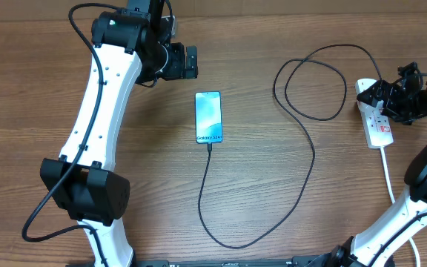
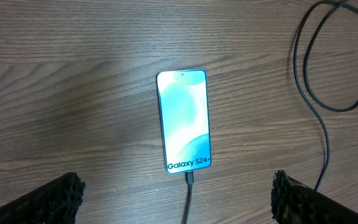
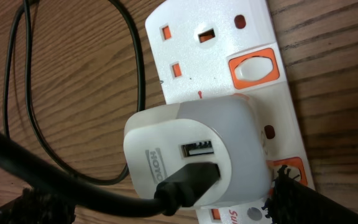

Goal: Plug charger to phone and switch on socket

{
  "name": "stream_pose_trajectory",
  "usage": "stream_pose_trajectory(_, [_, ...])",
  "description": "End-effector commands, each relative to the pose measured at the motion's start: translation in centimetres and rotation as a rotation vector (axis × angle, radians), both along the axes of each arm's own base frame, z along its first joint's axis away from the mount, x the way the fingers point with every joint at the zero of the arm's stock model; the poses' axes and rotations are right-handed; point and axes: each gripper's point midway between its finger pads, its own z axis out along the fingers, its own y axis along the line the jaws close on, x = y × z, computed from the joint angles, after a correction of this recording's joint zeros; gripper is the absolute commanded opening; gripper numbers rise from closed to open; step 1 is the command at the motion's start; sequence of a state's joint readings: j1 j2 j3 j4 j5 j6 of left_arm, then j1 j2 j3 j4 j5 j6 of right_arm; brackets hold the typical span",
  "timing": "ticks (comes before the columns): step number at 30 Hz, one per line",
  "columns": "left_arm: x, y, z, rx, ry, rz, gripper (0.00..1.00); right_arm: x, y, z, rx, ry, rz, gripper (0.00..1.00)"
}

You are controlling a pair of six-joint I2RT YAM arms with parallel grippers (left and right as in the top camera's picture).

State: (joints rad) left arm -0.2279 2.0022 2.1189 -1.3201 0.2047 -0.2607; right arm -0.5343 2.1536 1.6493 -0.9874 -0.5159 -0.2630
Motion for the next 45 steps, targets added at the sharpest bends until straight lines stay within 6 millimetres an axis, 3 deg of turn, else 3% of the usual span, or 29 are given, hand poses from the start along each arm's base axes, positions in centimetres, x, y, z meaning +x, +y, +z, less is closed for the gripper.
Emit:
stream_pose_trajectory(1, [0.1, 0.1, -0.4, 0.011, 0.006, -0.008, 1.00, 0.0, 1.6, -0.7, 0.041, 0.018, 0.024, 1.00])
stream_pose_trajectory(45, [0.1, 0.1, -0.4, 0.011, 0.006, -0.008, 1.00, 0.0, 2.7, -0.9, 0.082, -0.017, 0.060, 1.00])
